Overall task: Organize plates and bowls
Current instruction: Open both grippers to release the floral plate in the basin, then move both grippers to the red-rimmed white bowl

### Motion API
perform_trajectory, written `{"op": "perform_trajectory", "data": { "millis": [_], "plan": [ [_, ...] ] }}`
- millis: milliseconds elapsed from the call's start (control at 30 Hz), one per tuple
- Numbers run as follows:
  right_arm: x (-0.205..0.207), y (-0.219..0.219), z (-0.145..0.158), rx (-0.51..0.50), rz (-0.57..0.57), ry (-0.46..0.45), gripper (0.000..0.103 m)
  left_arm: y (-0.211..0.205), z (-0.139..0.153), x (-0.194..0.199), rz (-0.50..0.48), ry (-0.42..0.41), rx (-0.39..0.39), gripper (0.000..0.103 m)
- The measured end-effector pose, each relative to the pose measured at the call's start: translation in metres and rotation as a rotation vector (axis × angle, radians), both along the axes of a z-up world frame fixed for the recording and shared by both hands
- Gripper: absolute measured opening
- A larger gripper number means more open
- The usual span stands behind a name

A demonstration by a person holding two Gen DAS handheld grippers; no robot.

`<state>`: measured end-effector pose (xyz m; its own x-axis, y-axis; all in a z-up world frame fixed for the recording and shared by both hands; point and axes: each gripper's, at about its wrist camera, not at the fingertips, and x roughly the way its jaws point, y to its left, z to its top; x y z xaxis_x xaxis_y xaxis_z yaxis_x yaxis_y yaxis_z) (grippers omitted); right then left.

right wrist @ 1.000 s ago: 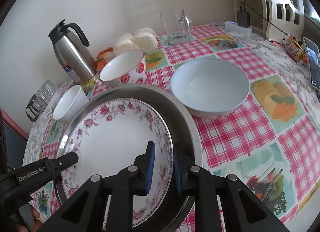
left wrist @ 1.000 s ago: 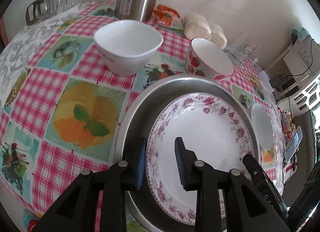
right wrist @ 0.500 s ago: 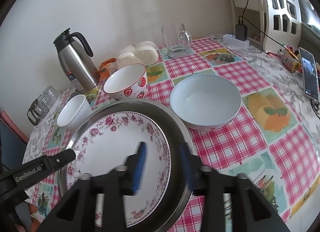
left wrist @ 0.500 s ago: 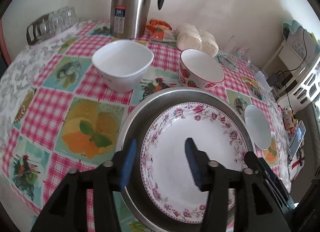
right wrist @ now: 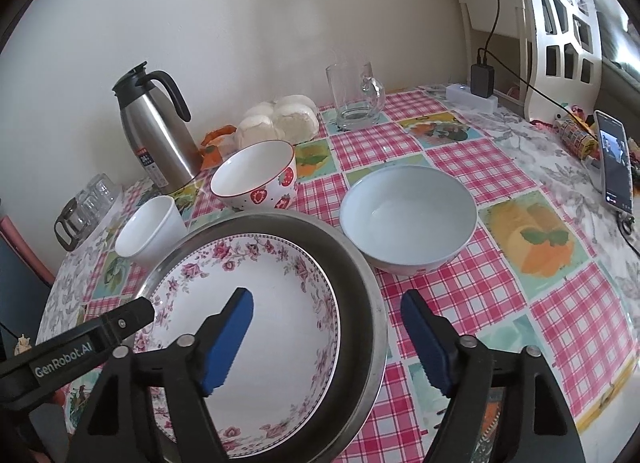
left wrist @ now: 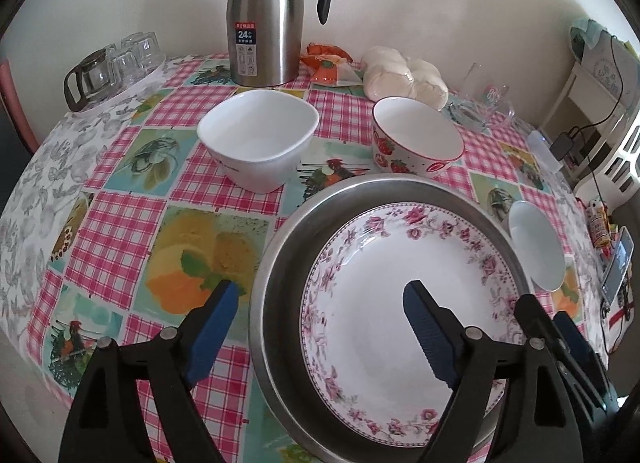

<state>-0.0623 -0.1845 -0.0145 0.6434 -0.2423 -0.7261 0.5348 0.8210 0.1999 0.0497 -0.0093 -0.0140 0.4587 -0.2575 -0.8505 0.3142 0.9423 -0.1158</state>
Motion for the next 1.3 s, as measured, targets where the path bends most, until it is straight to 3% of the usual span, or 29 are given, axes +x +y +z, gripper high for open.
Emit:
{"op": "perform_trajectory", "data": {
  "millis": [133, 300, 533, 900, 1300],
  "plan": [
    [-0.001, -0.001, 0.0, -0.009, 0.0, 0.004, 0.095, -0.002, -0.002, -0.001, -0.006, 0.003, 0.002, 0.095],
    [-0.002, -0.004, 0.0, -0.006, -0.003, 0.008, 0.103, -0.002, -0.001, -0.001, 0.0, -0.009, 0.004, 0.095],
    [-0.005, -0.008, 0.002, -0.019, -0.011, 0.002, 0.103, -0.002, -0.001, -0.001, 0.025, -0.027, 0.029, 0.096],
    [-0.016, -0.026, 0.02, -0.074, -0.092, -0.058, 0.103, -0.021, 0.019, -0.01, -0.016, -0.185, 0.006, 0.096],
    [-0.007, -0.048, 0.024, -0.024, -0.135, -0.049, 0.103, -0.047, 0.032, 0.005, -0.095, -0.158, -0.139, 0.096]
  ]
}}
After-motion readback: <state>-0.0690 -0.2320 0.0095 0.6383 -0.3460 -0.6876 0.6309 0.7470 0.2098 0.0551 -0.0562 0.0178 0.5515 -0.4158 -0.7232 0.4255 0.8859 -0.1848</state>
